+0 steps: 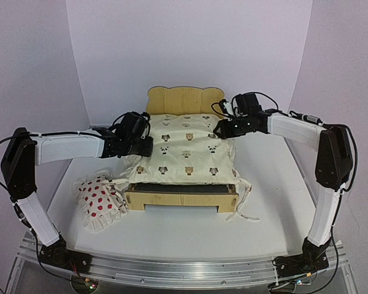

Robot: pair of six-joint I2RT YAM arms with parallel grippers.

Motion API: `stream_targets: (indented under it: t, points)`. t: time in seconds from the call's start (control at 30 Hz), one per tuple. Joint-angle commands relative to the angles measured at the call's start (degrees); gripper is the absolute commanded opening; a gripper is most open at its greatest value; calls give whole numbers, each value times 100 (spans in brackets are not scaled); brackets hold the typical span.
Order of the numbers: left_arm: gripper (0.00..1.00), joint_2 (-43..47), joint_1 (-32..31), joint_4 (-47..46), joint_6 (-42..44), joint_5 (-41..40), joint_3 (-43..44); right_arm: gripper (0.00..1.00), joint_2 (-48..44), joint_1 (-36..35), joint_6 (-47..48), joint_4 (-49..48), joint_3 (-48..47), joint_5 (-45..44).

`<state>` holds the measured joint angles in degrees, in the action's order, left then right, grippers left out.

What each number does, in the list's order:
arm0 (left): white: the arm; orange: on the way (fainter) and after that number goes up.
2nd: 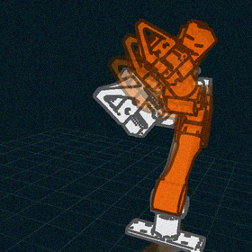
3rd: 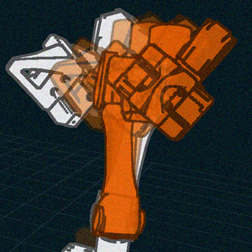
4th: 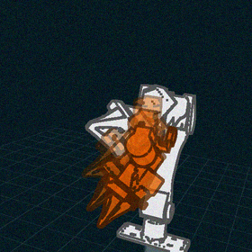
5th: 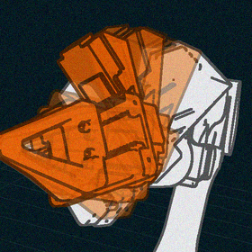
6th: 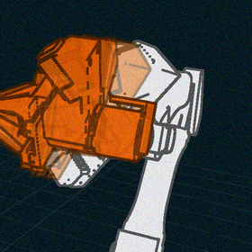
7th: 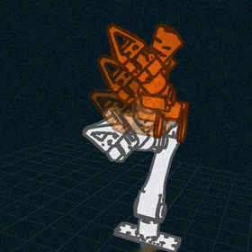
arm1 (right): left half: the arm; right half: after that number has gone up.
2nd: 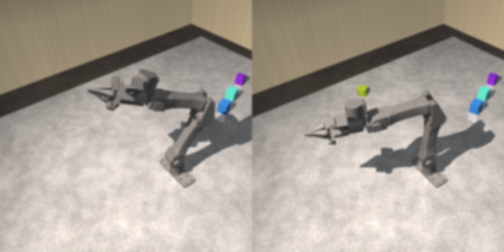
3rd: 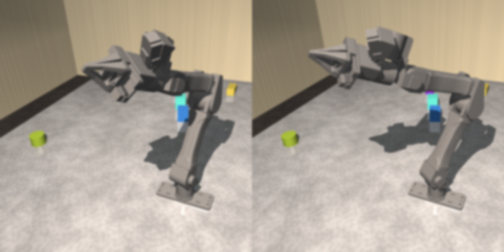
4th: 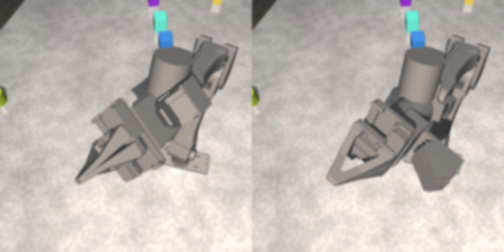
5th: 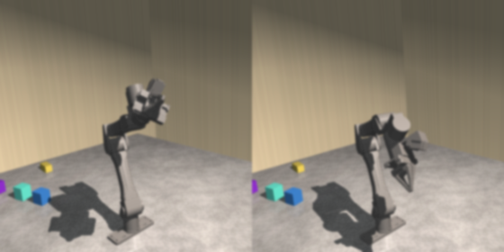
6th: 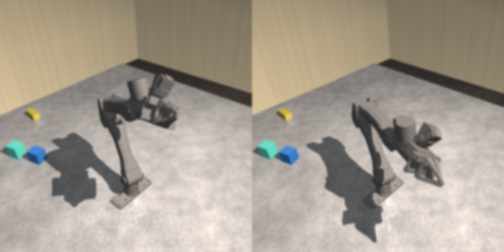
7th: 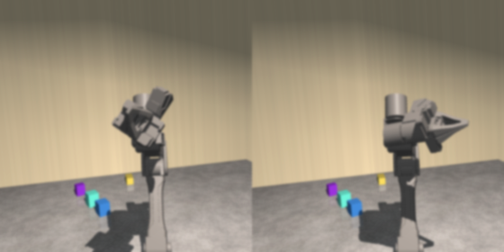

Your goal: Set up the pet bed

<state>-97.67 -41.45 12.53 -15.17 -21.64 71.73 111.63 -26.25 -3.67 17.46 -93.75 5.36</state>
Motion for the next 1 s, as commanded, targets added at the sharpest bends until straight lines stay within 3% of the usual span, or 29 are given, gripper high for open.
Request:
stream_targets:
  t: [0.0,0.07,0.17,0.37,0.57,0.77,0.97]
  points:
    - [87,409,119,514,-245,-244,-28,72,-294,109,-108,-123,139,-241]
    - [99,591,120,757,-285,-336,66,88,-473,107,-229,13,139,-236]
    - [99,763,120,1014,-299,-400,228,98,-722,110,-417,413,29,-260]
    - [86,745,128,1457,-543,-388,295,98,-1500,104,-980,955,695,-436]
    - [76,746,129,1934,-809,272,10,93,-2288,85,-1670,1136,1643,610]
    - [70,741,120,2222,-923,971,-381,87,-3059,-38,-1970,1306,2537,1332]
    - [68,829,93,2376,-1140,1690,-827,86,-3847,-85,-2049,1570,3111,1249]
